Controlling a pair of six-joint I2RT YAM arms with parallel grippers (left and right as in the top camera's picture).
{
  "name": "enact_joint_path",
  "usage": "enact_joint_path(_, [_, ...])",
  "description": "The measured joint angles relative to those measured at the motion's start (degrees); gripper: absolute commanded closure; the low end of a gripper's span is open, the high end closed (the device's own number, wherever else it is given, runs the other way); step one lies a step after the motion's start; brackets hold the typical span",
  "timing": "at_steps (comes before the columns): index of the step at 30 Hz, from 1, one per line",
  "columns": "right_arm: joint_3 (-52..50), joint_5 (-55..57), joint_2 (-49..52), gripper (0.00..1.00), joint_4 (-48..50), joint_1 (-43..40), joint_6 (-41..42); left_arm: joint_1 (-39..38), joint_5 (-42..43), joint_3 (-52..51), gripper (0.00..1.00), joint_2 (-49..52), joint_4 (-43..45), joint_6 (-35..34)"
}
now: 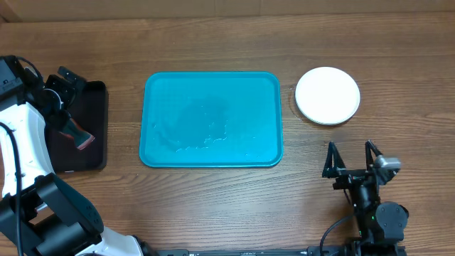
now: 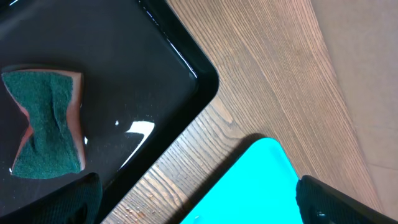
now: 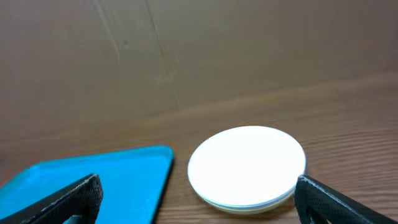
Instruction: Clean dirty plates on tray and stack at the side
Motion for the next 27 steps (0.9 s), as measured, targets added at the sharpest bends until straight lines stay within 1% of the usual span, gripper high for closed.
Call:
enact_joint_path(7, [0.0, 0.4, 0.0, 0.0, 0.1, 0.0, -3.0, 0.0, 0.0, 0.0, 0.0, 0.0, 0.0, 0.0])
enact_joint_path(27, [0.0, 0.5, 0.0, 0.0, 0.1, 0.0, -3.8, 0.0, 0.0, 0.0, 0.0, 0.0, 0.0, 0.0])
